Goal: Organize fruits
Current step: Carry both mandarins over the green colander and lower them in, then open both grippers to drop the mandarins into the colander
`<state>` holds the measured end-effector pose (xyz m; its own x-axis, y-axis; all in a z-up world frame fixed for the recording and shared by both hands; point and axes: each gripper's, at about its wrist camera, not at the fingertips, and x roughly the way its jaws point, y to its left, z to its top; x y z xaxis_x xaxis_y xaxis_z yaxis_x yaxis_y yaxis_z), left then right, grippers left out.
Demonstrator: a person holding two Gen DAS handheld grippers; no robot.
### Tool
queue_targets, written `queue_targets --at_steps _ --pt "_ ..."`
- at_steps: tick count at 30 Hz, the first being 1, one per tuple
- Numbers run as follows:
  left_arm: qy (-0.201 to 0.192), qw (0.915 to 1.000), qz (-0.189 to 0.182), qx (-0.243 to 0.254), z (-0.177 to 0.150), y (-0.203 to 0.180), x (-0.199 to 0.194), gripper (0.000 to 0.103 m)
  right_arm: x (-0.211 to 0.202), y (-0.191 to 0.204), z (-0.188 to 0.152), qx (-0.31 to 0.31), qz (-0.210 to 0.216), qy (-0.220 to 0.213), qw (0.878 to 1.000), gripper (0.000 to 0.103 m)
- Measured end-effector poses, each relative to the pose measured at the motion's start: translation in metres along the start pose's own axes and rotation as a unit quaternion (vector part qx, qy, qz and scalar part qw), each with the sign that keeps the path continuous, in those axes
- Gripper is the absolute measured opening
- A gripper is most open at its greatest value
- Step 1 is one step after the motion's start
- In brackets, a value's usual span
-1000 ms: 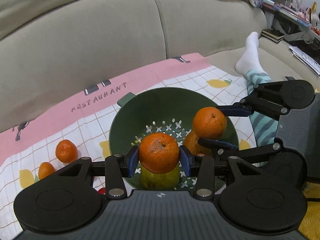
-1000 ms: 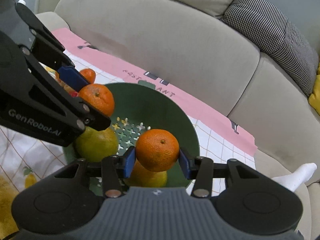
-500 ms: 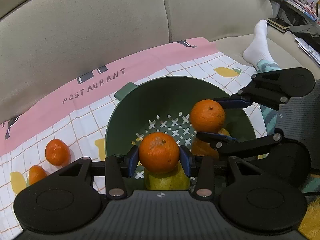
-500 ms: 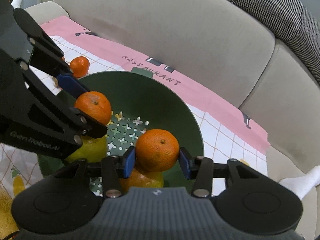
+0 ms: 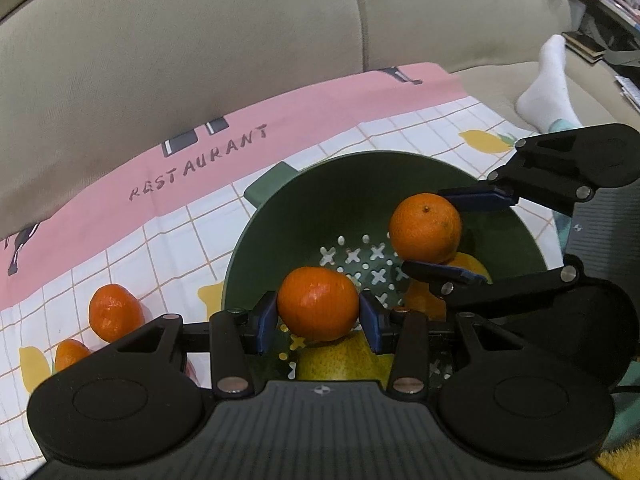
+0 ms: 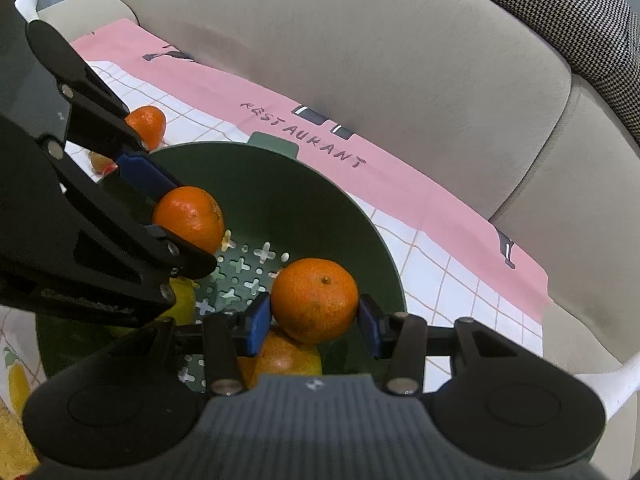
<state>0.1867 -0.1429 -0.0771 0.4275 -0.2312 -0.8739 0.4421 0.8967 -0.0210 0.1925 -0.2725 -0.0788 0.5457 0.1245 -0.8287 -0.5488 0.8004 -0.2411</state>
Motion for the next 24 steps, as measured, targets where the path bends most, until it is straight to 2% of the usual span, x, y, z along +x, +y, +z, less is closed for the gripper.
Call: queue_targets --at_steps 13,20,22,24 --pt "0.014 0.9999 0.006 -0.001 0.002 0.003 0.011 0.050 0.017 0.000 0.003 0.021 0.011 0.018 1.000 0.044" --pt "0.010 0.9999 0.004 -0.003 0.000 0.001 0.007 0.054 0.017 0.002 0.003 0.018 0.008 0.021 1.000 0.045" --pt "0.010 0.9999 0.004 -0.005 -0.001 0.001 0.004 0.054 0.016 0.002 0.003 0.019 0.004 0.022 1.000 0.048" --pt "0.007 1.0000 0.004 -0.004 -0.002 0.001 0.000 0.055 0.014 0.002 0.002 0.018 -0.004 0.020 1.000 0.057"
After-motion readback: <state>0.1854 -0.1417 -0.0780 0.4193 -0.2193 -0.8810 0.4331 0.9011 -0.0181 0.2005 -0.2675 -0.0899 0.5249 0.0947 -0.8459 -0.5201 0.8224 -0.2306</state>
